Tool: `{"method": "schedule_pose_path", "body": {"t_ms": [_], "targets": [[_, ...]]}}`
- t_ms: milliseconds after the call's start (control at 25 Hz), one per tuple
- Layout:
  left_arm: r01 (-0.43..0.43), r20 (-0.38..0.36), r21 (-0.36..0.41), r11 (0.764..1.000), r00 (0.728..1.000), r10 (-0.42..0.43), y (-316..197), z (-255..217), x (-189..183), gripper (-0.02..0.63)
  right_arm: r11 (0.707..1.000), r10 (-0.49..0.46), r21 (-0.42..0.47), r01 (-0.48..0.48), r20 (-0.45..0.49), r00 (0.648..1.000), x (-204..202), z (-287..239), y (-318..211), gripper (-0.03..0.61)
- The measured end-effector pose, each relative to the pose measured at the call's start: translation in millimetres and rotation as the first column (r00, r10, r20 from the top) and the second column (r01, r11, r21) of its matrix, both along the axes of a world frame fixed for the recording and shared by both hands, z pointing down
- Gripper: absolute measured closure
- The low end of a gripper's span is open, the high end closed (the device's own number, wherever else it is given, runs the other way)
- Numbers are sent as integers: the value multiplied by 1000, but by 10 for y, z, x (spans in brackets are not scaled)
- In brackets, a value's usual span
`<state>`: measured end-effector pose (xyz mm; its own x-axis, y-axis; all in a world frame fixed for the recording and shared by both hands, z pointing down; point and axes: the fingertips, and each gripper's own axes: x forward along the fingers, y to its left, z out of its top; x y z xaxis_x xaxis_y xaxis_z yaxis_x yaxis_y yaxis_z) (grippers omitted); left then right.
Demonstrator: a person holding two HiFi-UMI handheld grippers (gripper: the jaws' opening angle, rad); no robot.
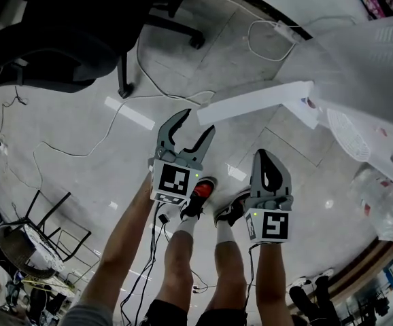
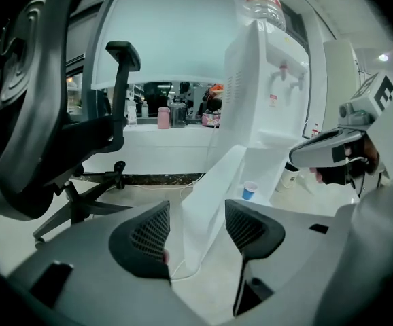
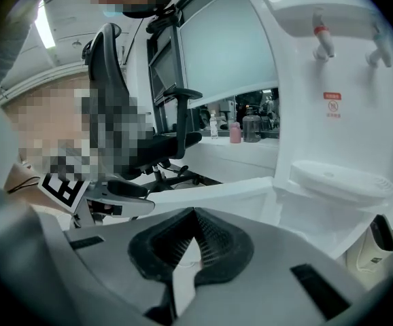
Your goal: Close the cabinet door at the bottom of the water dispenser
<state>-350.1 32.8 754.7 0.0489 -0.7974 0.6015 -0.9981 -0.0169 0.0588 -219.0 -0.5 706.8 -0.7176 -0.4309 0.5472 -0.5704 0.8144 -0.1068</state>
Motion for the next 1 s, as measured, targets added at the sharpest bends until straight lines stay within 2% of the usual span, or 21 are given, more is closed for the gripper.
{"method": "schedule_pose_path", "body": {"t_ms": [280, 440, 600, 1000], "targets": [[-16, 26, -25, 1000, 1000, 16, -30, 99, 10, 361, 1000, 20, -1, -20, -3, 1000, 82, 12, -54, 561], [-37, 53, -33, 999, 998, 39, -9, 93, 39, 411, 1000, 29, 3, -29, -5, 1000, 120, -10, -62, 561], [-41, 69, -37, 998, 997, 43, 2, 94, 50, 416, 999, 36, 2, -36, -4, 999, 150, -16, -37, 561], [-58, 65, -49, 997, 996, 61, 138, 84, 215, 426, 998, 60, 19, -60, -3, 998, 339, -58, 33, 561]]}}
